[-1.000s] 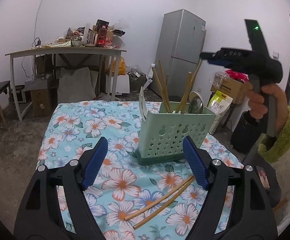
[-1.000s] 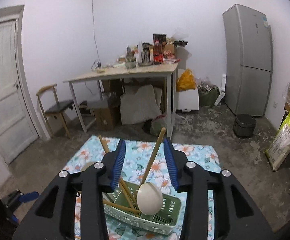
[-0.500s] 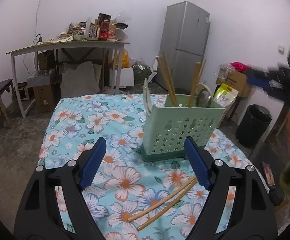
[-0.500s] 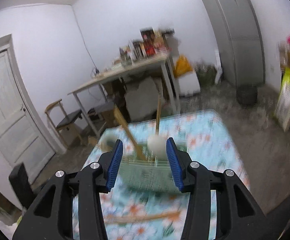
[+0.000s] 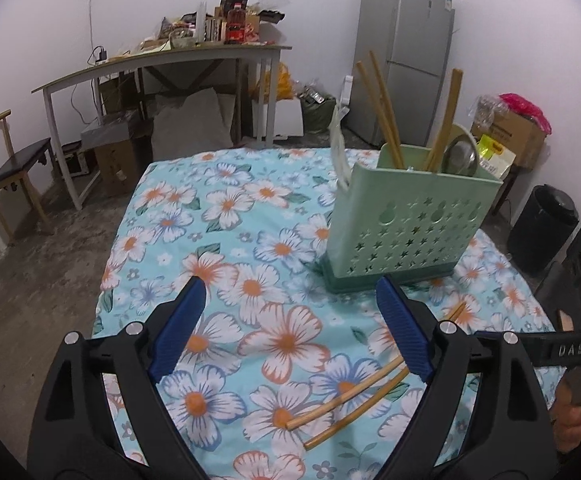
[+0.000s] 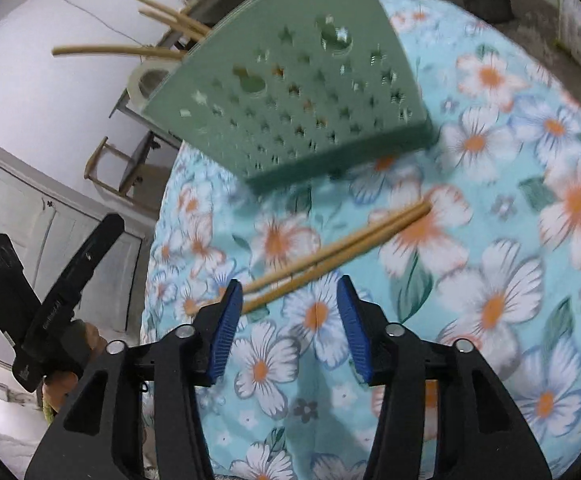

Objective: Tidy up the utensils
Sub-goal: 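Move the right tool back down to the last two chopsticks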

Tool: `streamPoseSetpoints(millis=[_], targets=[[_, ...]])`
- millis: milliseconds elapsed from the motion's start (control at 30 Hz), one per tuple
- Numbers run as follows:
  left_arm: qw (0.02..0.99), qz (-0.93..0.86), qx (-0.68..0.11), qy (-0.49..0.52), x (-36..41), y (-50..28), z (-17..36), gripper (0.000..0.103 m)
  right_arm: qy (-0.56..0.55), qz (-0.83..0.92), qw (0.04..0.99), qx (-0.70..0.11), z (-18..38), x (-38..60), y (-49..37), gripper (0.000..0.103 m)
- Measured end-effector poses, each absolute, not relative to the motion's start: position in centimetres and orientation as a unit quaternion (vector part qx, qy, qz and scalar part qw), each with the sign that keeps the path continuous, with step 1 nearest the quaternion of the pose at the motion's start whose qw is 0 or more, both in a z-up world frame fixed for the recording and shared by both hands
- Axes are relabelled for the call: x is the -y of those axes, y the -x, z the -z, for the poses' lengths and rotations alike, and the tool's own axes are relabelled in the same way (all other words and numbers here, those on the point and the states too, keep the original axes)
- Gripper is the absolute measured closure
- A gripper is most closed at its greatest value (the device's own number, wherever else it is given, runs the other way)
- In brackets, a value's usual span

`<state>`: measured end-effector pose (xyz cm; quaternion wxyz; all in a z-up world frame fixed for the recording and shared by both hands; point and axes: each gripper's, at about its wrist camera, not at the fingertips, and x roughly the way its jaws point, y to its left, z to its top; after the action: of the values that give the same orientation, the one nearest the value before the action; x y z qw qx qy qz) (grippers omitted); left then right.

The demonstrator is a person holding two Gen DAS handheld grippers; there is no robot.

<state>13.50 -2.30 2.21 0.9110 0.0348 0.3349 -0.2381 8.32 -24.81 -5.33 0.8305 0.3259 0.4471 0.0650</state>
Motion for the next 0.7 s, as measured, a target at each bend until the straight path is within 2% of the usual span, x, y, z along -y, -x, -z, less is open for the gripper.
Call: streamPoseSetpoints(millis=[700], targets=[[0.898, 0.197, -0.389, -0.066, 2.7, -15.0, -0.3, 0.017, -0.377, -0.091, 0.793, -0.470, 8.4, 24.1, -8.7, 0.052]])
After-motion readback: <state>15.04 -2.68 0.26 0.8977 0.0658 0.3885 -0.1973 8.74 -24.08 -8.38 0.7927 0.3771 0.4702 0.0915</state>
